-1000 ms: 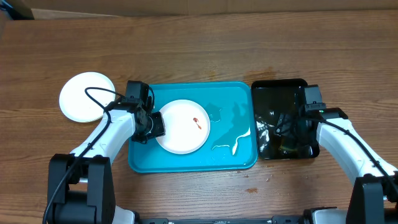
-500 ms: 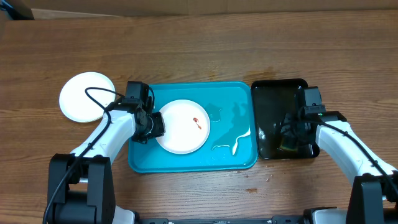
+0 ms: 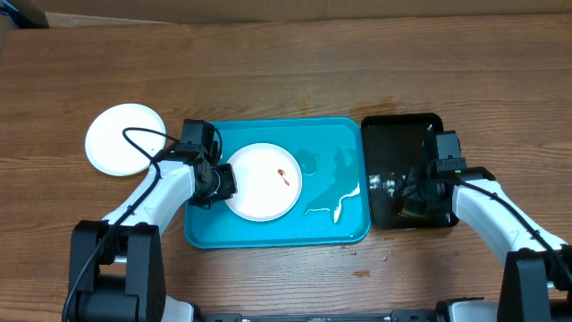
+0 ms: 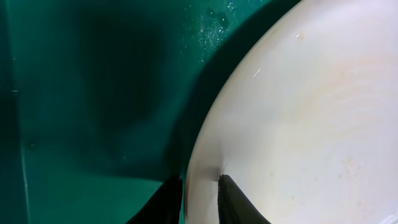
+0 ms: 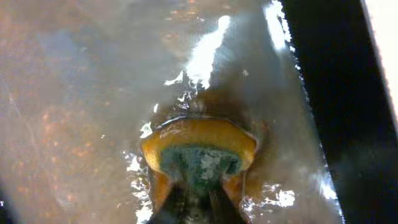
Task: Clean dirty plates on tray and stack at the side
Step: 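Wet the sponge in the black tray with the right gripper, then scrub the smeared white plate with the sponge in the right gripper, then return the sponge to the black tray with the right gripper, then lift the white plate with the left gripper onto the plate stack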
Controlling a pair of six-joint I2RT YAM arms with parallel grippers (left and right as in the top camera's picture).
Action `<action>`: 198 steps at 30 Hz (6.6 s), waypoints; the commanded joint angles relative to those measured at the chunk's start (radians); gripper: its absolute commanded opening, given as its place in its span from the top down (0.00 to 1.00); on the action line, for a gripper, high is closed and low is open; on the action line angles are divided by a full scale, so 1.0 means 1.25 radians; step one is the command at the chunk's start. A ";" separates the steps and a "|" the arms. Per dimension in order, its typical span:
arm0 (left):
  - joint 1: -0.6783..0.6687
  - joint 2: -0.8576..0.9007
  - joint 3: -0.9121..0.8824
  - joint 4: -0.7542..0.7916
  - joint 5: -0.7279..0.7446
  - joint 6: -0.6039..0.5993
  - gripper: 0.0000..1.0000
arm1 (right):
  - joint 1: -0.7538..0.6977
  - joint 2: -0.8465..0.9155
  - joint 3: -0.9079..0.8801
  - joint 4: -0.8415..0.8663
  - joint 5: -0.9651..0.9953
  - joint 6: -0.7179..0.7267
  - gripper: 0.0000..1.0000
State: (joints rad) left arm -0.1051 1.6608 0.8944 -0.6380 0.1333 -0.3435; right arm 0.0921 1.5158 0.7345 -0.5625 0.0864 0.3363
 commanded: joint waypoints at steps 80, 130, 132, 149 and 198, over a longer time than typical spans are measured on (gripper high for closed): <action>-0.090 0.006 -0.034 0.068 0.038 -0.067 0.96 | 0.409 0.042 0.382 -0.113 0.052 -0.407 0.96; -0.090 0.006 -0.034 0.074 0.038 -0.067 0.96 | 0.544 0.396 0.378 -0.052 -0.304 -0.092 0.96; -0.090 0.006 -0.034 0.074 0.038 -0.067 0.96 | 0.544 0.396 0.378 -0.034 -0.305 -0.053 0.96; -0.089 0.006 -0.033 0.070 0.033 -0.063 0.96 | 0.232 0.213 0.598 -0.169 -0.534 -0.081 0.96; -0.587 -0.223 0.240 -0.171 -1.223 0.127 0.96 | -0.008 0.198 0.361 -0.269 0.035 0.025 0.00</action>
State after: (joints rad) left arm -0.8364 1.4036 1.1698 -0.8696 -1.3121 -0.2394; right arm 0.0849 1.7649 1.1725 -0.9047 0.1276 0.3653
